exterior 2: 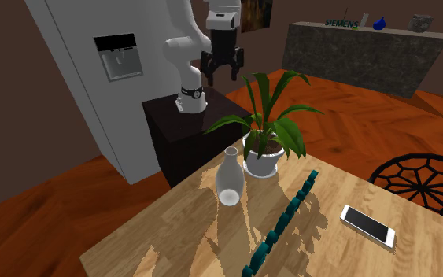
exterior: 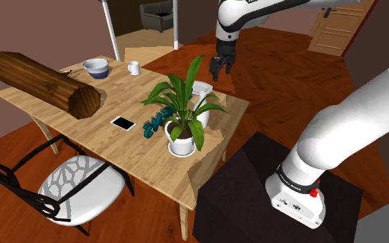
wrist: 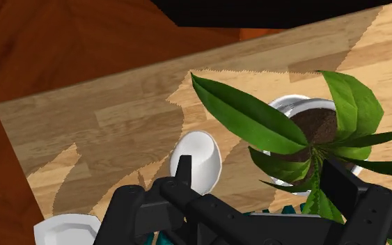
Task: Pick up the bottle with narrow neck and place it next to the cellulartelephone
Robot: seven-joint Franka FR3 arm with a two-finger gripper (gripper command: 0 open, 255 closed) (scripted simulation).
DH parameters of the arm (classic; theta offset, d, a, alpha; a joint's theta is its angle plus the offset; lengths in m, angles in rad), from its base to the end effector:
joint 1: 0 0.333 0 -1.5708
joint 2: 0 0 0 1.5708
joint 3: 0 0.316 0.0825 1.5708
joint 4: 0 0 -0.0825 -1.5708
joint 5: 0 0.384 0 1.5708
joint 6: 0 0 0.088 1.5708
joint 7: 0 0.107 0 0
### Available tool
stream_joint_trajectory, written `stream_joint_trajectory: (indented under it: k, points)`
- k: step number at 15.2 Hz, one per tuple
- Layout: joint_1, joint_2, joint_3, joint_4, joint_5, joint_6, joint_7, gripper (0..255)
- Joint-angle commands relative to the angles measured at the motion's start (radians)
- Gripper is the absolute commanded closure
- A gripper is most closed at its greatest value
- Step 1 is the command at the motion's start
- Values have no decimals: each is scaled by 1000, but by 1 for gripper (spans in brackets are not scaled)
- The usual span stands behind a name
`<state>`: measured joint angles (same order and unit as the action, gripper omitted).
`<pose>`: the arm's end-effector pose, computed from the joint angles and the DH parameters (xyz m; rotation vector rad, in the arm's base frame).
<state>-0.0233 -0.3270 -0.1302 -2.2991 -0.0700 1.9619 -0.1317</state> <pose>0.4433 -0.0761 0.4755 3.1205 0.0193 -0.0238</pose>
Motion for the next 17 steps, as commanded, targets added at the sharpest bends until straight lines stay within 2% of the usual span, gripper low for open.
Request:
stream_joint_trajectory:
  k: [1, 9, 17]
  points:
    - [0, 72, -10, 22, 8, 47, -13, 0]
    - [-10, 378, -42, 165, 64, 188, -83, 0]
    - [-43, 672, -40, 373, 132, 251, -147, 0]
